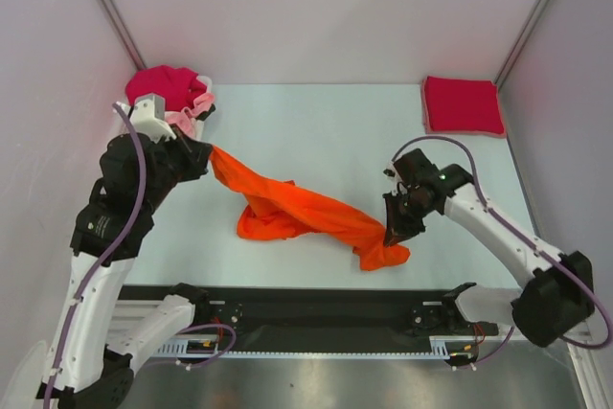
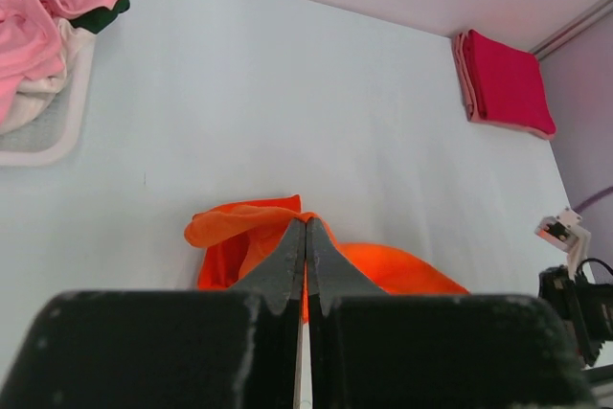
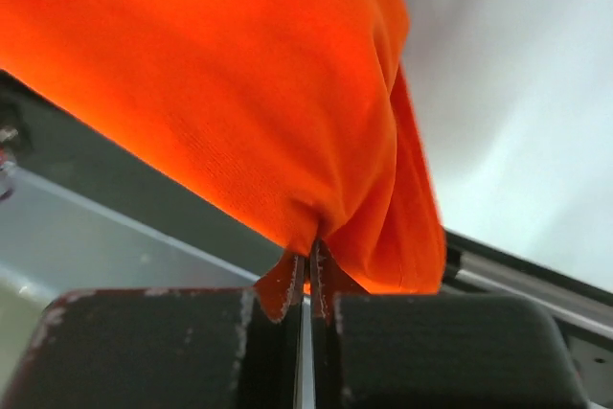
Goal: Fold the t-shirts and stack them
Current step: Flatten the tshirt out
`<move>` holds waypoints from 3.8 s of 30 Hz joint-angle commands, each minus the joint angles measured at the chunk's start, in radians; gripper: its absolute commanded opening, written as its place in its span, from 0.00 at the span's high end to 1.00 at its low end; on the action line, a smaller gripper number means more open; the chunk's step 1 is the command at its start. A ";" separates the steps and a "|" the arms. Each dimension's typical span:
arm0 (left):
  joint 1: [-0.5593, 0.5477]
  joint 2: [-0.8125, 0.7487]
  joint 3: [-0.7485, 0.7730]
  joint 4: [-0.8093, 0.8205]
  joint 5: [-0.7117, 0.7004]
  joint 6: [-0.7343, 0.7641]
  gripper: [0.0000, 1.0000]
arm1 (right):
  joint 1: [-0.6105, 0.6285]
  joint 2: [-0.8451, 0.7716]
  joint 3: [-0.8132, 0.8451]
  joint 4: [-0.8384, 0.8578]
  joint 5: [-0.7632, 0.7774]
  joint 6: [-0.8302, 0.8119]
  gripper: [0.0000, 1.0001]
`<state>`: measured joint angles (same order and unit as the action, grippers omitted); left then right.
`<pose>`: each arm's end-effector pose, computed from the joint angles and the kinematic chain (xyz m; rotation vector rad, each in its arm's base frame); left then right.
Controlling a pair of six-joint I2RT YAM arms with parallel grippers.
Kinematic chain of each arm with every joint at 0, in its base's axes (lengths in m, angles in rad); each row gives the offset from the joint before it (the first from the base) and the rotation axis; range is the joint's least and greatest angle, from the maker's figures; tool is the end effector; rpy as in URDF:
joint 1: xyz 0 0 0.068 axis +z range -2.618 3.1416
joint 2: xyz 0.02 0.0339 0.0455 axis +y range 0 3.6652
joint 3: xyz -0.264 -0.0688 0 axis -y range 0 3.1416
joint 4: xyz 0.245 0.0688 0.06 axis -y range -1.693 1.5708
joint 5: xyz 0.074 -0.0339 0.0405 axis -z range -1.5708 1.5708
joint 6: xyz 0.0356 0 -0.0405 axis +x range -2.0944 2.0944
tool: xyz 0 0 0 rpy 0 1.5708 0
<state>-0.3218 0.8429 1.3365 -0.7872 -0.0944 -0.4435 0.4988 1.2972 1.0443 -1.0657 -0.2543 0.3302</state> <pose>0.1305 -0.0400 0.4478 -0.1806 1.8778 -0.4400 0.1959 0.1169 0.2594 -0.2983 2.9578 0.4996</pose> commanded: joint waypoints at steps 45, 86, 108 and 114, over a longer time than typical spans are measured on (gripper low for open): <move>-0.006 0.074 -0.151 0.172 0.206 -0.067 1.00 | -0.068 -0.107 -0.319 0.391 0.113 0.227 0.63; -0.003 0.065 0.682 0.312 -0.044 0.247 1.00 | 0.000 -0.426 0.692 -0.073 0.310 -0.241 1.00; -0.003 0.323 0.528 0.393 -0.022 0.264 1.00 | -0.051 -0.308 0.547 -0.145 0.372 -0.129 1.00; 0.015 0.629 0.369 0.581 0.151 0.239 1.00 | -0.244 -0.106 0.395 -0.137 0.346 -0.131 1.00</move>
<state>-0.3202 1.3422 1.7565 -0.3321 -0.0532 -0.2085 0.3229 1.1305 1.4754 -1.1881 0.0586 0.1837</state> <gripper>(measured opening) 0.005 0.018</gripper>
